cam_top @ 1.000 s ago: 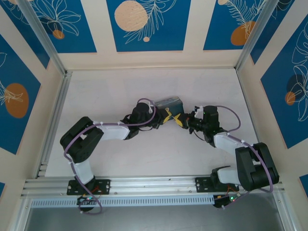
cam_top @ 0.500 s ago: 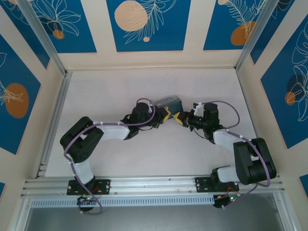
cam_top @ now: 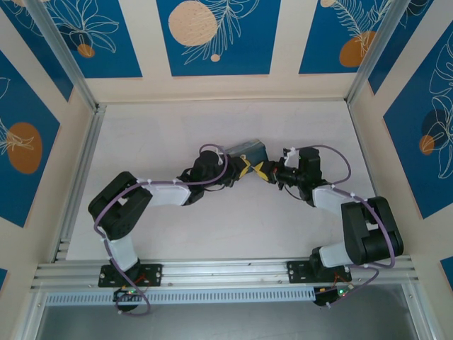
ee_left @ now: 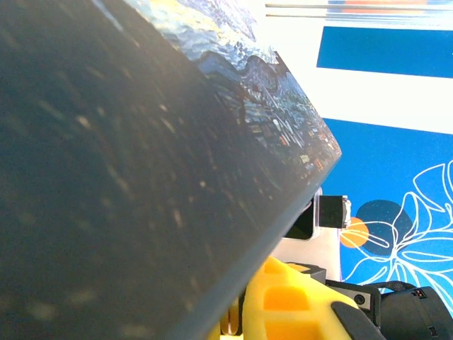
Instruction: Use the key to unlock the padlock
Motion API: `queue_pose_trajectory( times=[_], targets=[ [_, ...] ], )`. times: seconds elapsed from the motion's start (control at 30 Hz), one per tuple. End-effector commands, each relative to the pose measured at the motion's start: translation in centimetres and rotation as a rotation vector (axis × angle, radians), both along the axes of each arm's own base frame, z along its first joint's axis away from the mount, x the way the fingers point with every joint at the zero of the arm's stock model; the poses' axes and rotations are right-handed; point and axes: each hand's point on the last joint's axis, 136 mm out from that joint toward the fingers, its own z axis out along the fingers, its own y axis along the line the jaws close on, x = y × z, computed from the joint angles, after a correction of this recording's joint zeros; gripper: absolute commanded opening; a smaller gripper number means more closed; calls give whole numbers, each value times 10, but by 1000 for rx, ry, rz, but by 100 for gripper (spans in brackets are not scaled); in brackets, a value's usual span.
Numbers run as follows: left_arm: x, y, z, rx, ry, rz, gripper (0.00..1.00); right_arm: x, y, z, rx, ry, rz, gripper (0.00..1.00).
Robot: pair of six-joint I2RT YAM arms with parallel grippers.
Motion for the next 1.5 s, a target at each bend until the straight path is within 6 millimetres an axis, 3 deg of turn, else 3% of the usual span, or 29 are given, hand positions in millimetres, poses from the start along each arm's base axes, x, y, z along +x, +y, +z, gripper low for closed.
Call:
queue_pose_trajectory(
  times=[0.0, 0.3, 0.67, 1.07, 1.47],
  targets=[
    [-32, -29, 51, -121, -76, -159, 0, 6, 4, 24, -68, -154, 52, 0],
    [-33, -29, 50, -121, -72, -160, 0, 12, -2, 15, -137, -202, 59, 0],
    [-36, -26, 53, -134, -75, -156, 0, 17, -1, 25, 3, -162, 60, 0],
    [-36, -29, 57, -161, -66, -159, 0, 15, -2, 13, -122, -230, 116, 0],
    [-34, -31, 58, -164, -70, -154, 0, 10, 12, 23, 112, -12, 83, 0]
  ],
)
